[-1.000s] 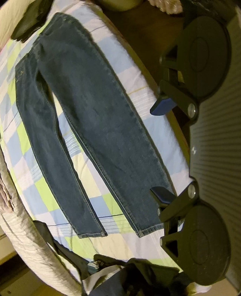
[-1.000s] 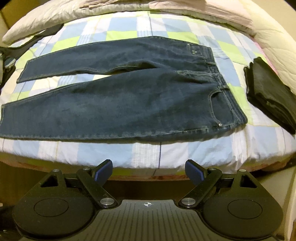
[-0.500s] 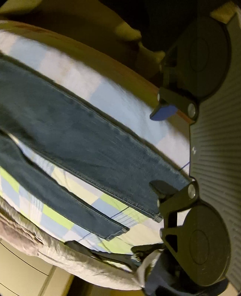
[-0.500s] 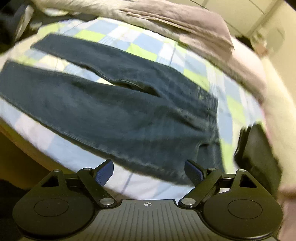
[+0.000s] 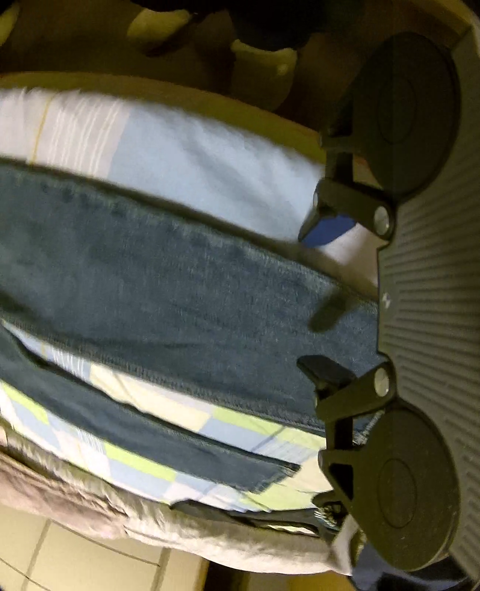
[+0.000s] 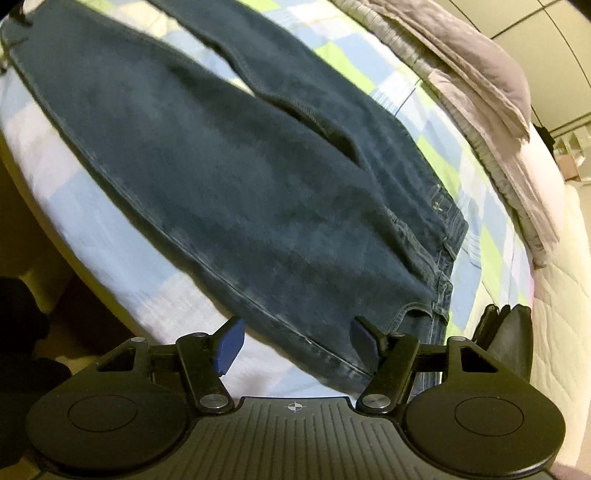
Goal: Fold clothes
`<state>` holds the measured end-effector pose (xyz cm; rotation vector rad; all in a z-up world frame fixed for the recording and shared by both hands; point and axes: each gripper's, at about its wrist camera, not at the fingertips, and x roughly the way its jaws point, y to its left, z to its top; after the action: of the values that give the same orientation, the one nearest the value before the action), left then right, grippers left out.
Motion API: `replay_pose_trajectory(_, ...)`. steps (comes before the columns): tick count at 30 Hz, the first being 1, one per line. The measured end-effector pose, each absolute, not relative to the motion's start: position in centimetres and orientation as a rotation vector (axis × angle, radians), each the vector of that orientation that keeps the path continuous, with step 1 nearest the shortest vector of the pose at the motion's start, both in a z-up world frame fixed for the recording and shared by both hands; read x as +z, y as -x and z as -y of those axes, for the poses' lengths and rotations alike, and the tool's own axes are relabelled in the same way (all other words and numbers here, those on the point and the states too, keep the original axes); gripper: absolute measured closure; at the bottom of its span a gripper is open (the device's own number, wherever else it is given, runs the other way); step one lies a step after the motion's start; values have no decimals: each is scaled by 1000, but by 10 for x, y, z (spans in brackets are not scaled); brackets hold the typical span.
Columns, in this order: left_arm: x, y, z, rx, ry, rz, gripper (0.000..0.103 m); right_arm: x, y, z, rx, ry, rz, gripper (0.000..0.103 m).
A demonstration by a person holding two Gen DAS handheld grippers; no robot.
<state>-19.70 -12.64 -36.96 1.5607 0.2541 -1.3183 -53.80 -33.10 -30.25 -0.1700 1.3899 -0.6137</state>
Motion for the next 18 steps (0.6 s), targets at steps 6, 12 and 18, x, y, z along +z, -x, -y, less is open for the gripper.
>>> replay_pose_trajectory(6, -372, 202, 141, -1220, -1595, -281, 71, -329, 568, 357, -568, 264, -1411, 36)
replay_pose_trajectory(12, -363, 213, 160, -1086, -1533, -405, 94, -369, 613, 380, -436, 502, -1400, 36)
replay_pose_trajectory(18, -358, 220, 170, -983, -1521, -460, 95, -397, 660, 399, -288, 679, -1305, 36)
